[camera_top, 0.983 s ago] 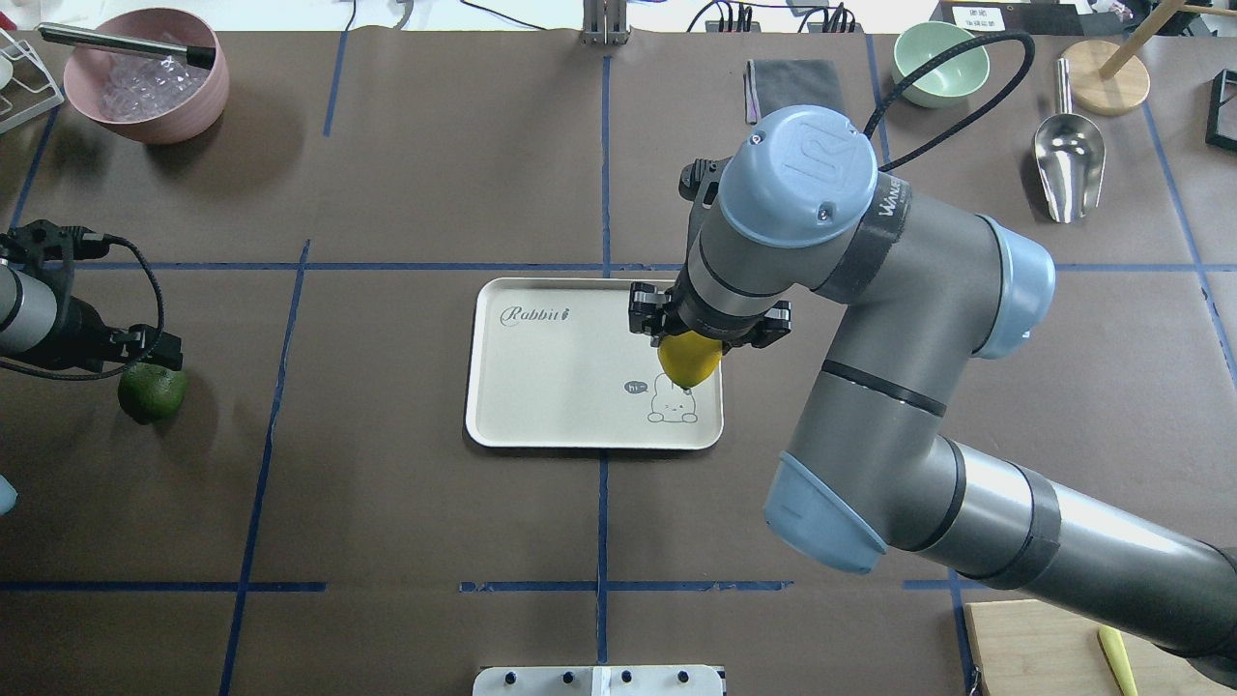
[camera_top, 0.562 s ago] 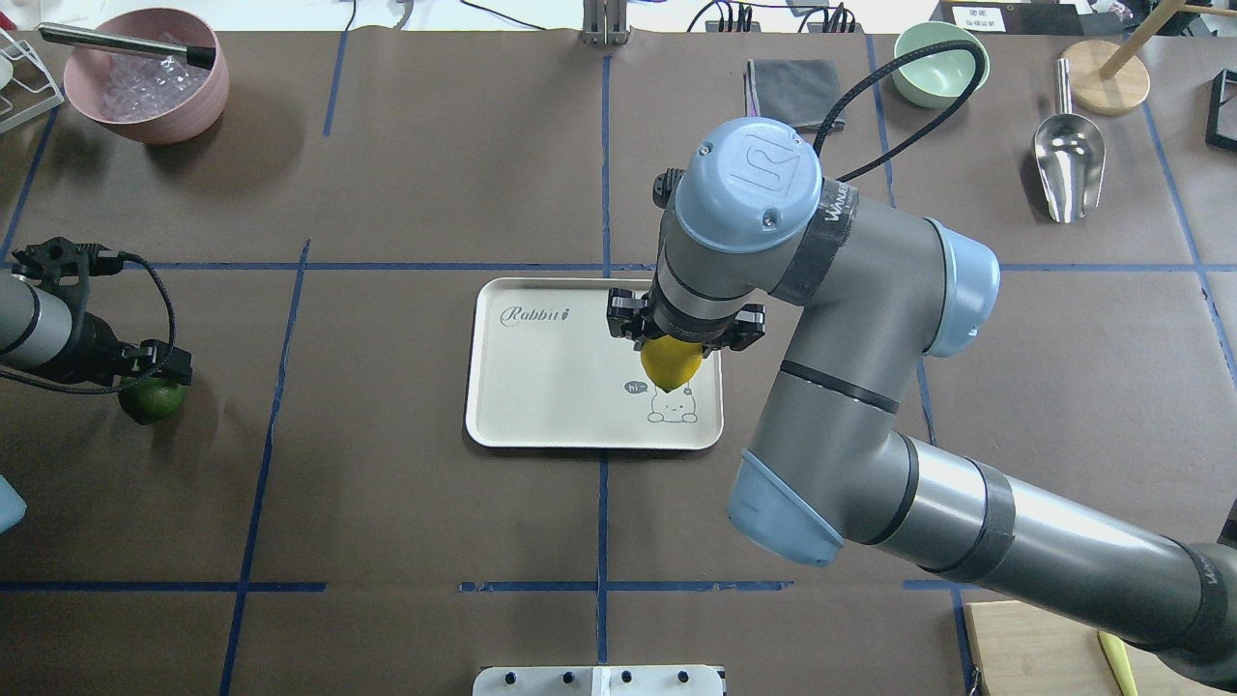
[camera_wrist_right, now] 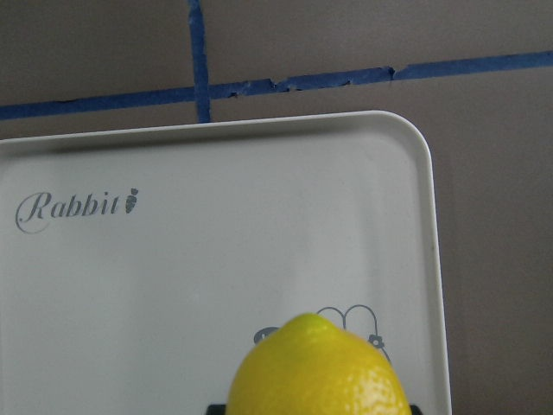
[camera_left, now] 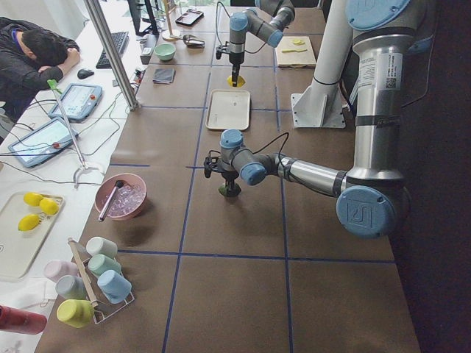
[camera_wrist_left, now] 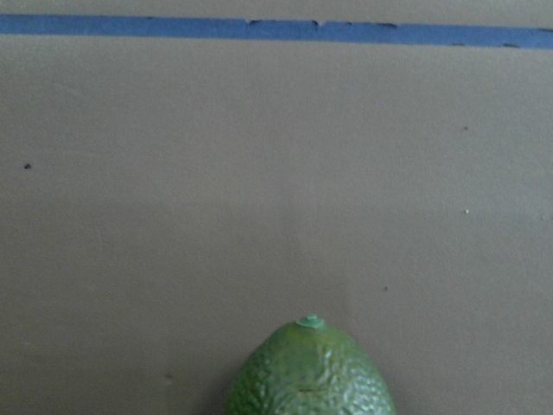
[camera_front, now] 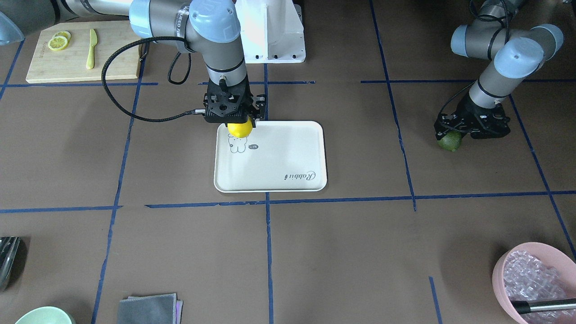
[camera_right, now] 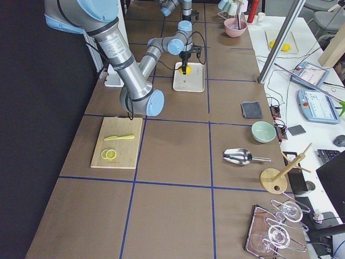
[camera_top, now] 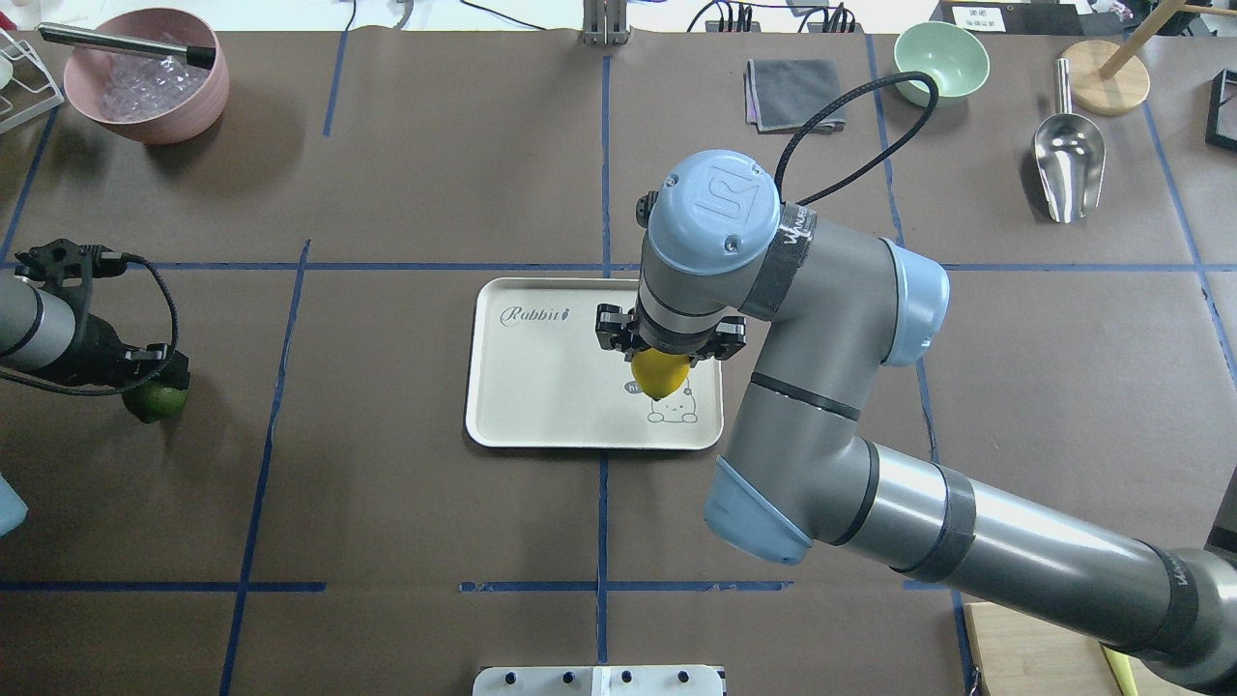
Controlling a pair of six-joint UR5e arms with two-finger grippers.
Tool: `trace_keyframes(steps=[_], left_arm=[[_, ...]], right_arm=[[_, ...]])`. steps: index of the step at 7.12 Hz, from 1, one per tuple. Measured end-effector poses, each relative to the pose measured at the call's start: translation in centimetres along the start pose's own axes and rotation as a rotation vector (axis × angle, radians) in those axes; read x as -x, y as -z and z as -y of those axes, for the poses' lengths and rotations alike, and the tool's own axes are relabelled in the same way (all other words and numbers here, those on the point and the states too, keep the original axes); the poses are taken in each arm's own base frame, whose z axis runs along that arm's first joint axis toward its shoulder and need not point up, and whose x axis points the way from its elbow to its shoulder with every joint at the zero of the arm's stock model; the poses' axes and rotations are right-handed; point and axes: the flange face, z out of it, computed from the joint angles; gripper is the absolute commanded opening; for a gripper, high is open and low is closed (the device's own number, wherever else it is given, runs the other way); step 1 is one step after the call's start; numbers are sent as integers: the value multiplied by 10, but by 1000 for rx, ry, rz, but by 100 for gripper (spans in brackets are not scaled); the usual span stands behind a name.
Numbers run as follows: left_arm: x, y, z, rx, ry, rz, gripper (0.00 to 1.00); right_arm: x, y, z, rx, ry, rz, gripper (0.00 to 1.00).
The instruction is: Place all lemons on tray
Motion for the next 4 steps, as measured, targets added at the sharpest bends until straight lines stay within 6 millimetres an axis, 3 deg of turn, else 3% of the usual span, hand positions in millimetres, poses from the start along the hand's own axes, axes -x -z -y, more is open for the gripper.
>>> trace_keyframes(steps=[2,3,4], left_arm=[[-34,53,-13,56,22,-1,0],[-55,82,-20,76,33,6,0],[-72,101,-22,80,40,4,0]], right_arm=[[5,-23,2,-13,7,-15,3],[8,-33,6,-18,7,-32,9],[10,-44,10,-25,7,-49,22]])
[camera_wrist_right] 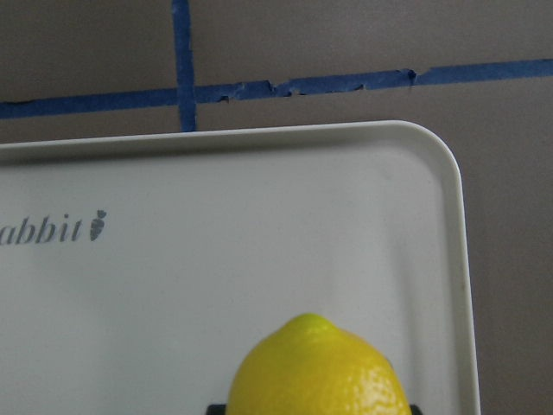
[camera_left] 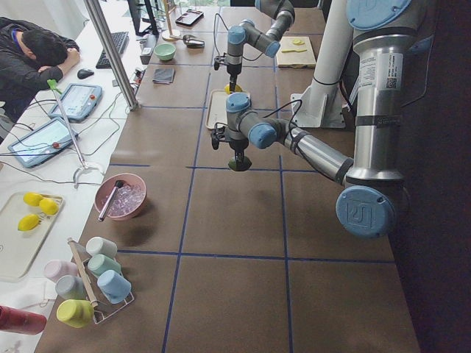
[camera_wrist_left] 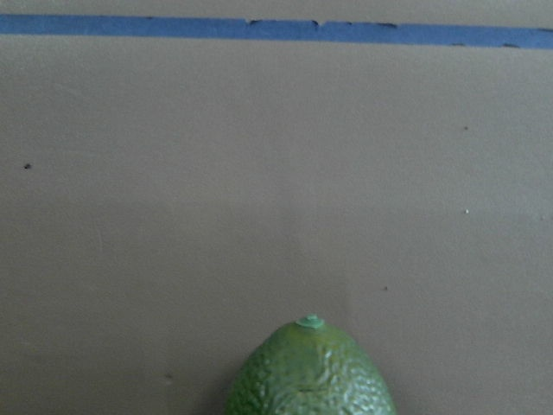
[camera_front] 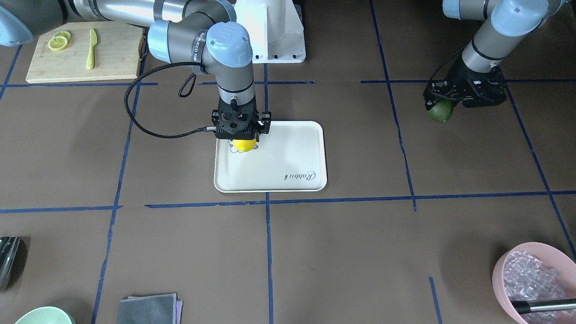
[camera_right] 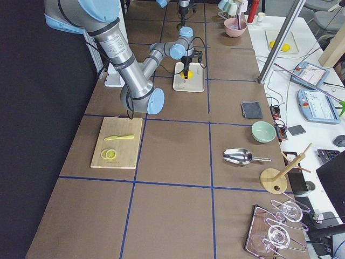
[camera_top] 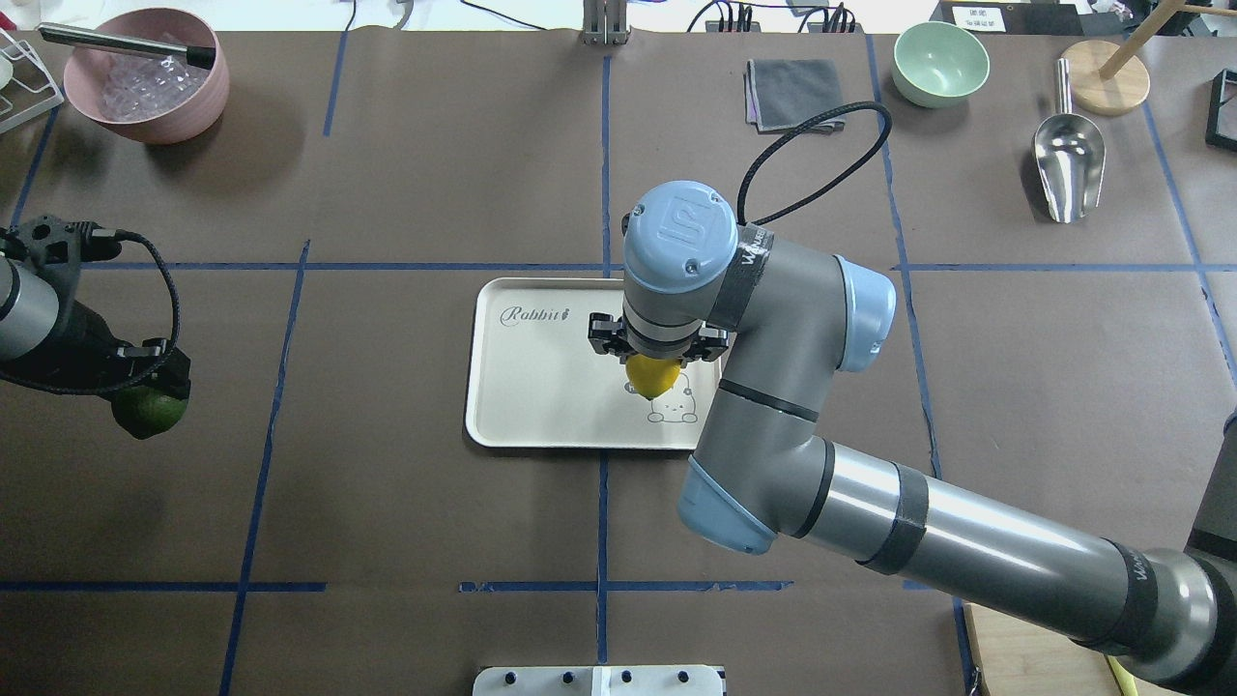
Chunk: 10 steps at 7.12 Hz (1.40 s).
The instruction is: Place all lemons on tray
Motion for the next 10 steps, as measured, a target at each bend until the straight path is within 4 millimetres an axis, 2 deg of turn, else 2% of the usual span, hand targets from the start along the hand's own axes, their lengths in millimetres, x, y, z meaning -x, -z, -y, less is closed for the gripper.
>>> trace_keyframes(steps=[1,2,4,5,7,8,10], left_arm=[[-15,11,0,-2,12,-8,0],[-30,19,3,-5,30,-14,0],[-68,35,11,-9,72,-27,0],[-92,37,8,0,82,-35,0],[-142,28,-1,12,91,-50,0],[-170,21,1,15,107,-56,0],[-232,4,10,9,134,-60,0]], right_arm=[[1,-10,3,-8,1,-1,49],[2,-18,6,-14,0,5,97],[5,-21,7,-19,0,17,100],[7,-17,7,-23,1,27,100],[4,8,16,-43,-5,60,100],[-10,30,26,-55,-18,67,100],[-70,84,43,-73,4,28,100]])
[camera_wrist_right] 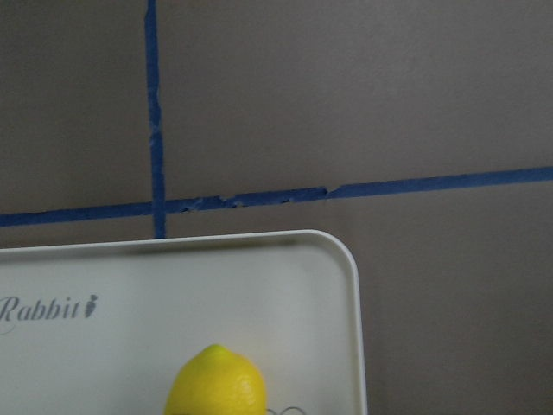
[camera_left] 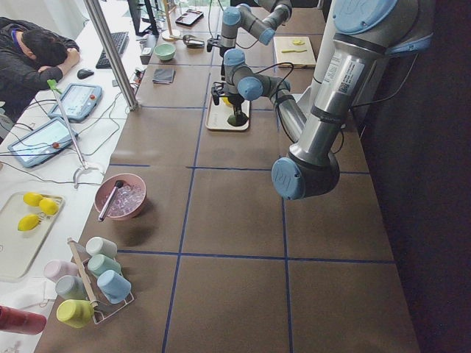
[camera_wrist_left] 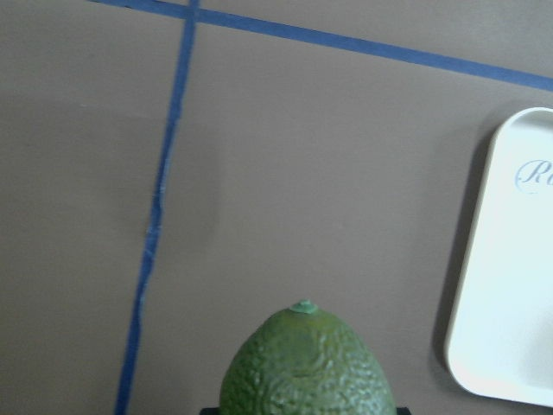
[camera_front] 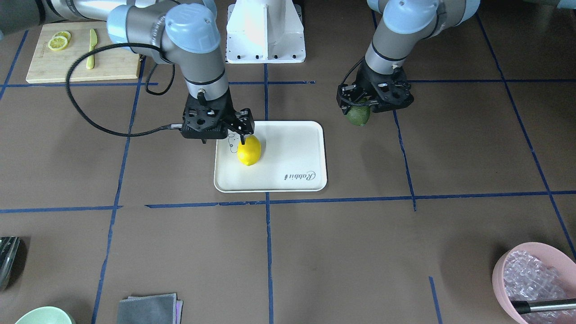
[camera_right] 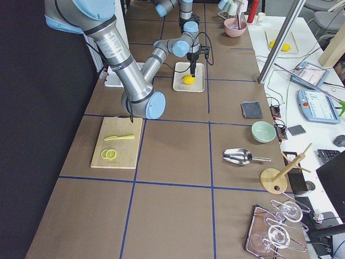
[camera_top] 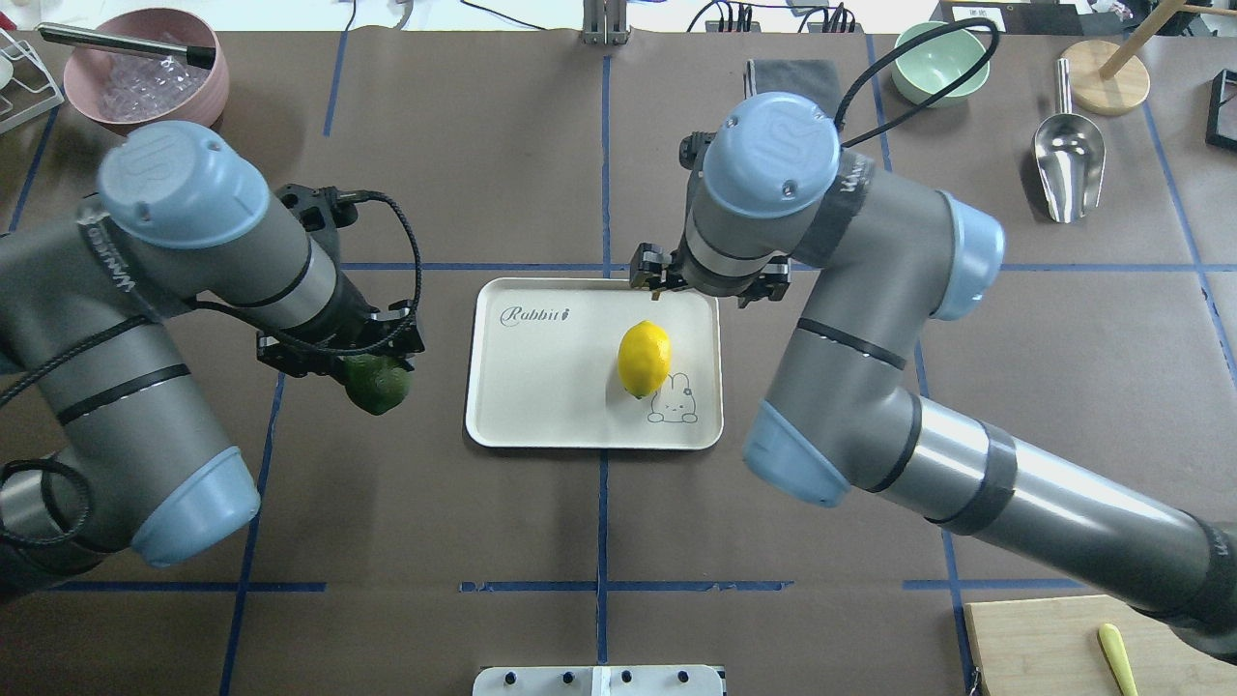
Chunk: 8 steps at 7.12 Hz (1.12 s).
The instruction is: Place all lemons on tray
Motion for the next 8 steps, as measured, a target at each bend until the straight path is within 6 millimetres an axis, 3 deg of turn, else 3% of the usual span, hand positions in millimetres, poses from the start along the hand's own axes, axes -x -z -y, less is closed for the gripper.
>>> trace_keyframes(steps=[2,3,5,7,8], left_arm=[[-64,-23,15,0,32,9,0],[-86,-39,19,-3,32,14,0],[-108,-71,13,-10,18,1,0],[-122,-87,4,-3,8,0,5],[-134,-93,7,0,10,10,23]], right_arm=[[-73,37,16,-3,63,-29,100],[-108,48,23,3,87,-32,100],[-169,63,37,18,118,-39,100],[-216,71,49,26,143,-51,100],[-237,74,51,27,158,-63,100]])
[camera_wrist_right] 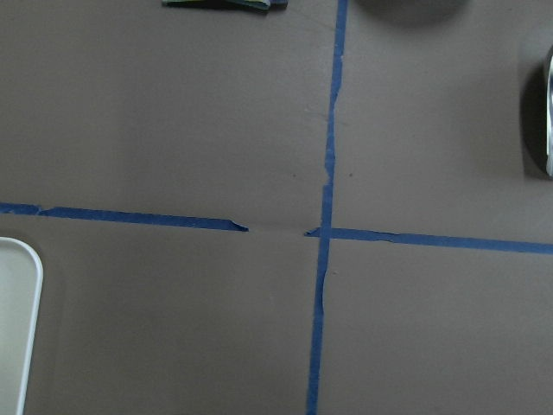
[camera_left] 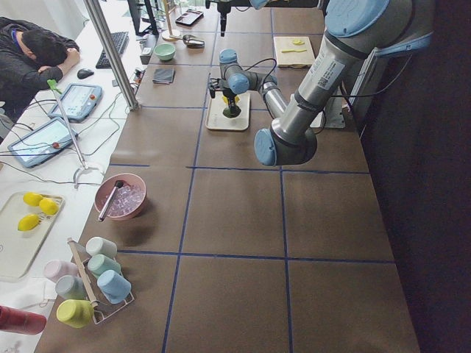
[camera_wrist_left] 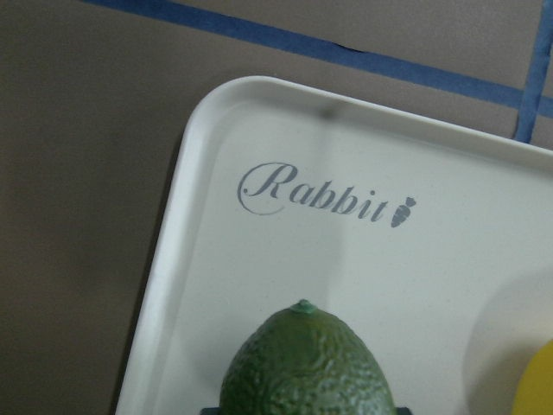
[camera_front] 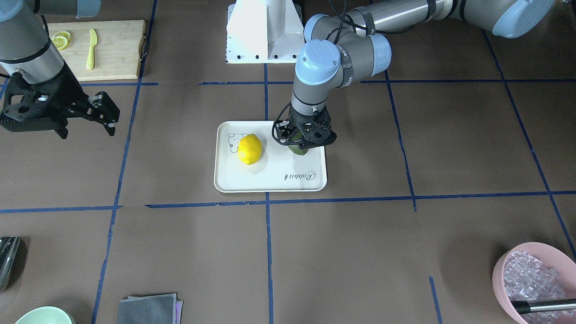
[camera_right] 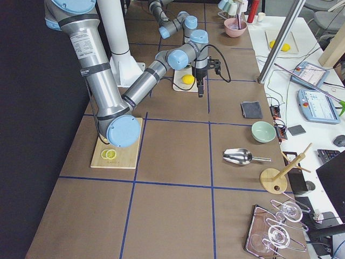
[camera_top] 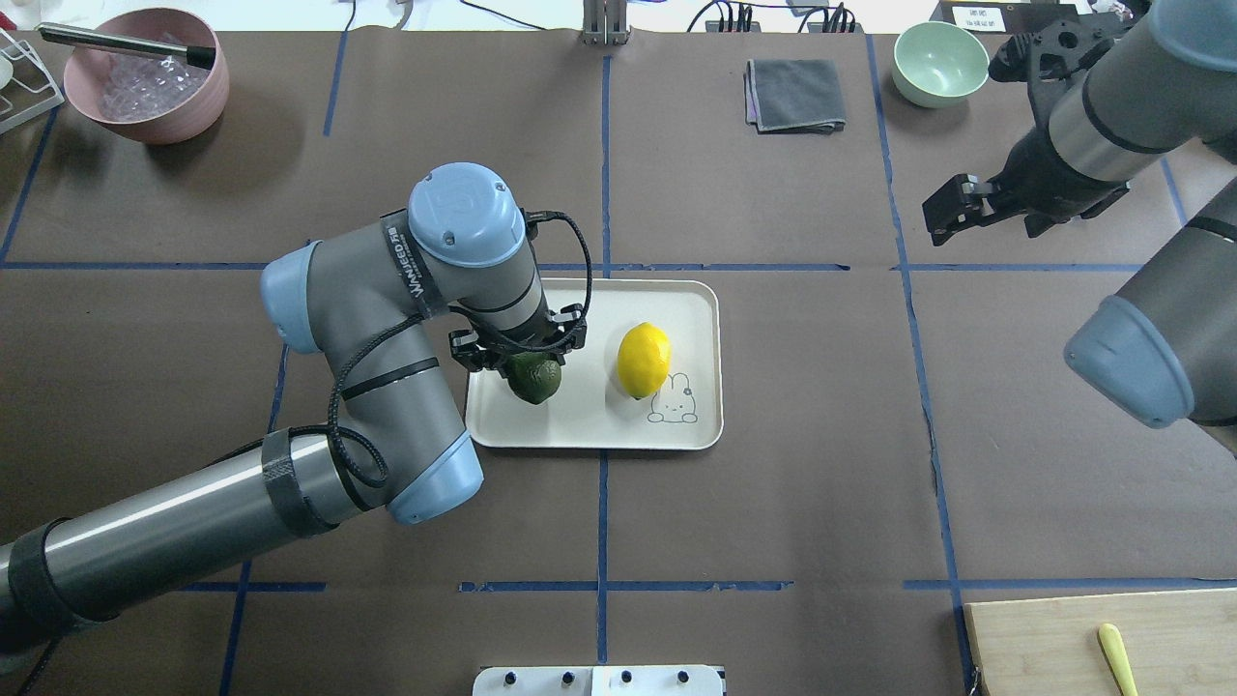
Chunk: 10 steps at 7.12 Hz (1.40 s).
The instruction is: Place all lemons on tray
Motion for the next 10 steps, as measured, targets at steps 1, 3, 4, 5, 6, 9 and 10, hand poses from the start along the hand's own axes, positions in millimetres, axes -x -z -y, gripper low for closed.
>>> trace_keyframes(steps=[1,3,4,5,6,9,10], left_arm=[[-9,-5,3,2,2,10,79],[-11,-10,5,3,-4,20,100],[-11,-6,7,-1,-4,17,100],[-8,7,13,-9,-4,16,100],[-1,26,22,-16,-18,33,100],[86,96,43,-22,-131,97,100],[133,116,54,-17,-183,107,100]], right_arm=[[-20,-2,-5,6,18,-14,100],[-65,-3,-14,33,53,-24,100],[-87,-2,-17,48,64,-23,100],[-114,-4,-24,67,82,-29,100],[-143,-10,-32,88,103,-44,100],[-229,-45,-64,118,99,-40,100],[-271,-73,-76,88,101,-12,100]])
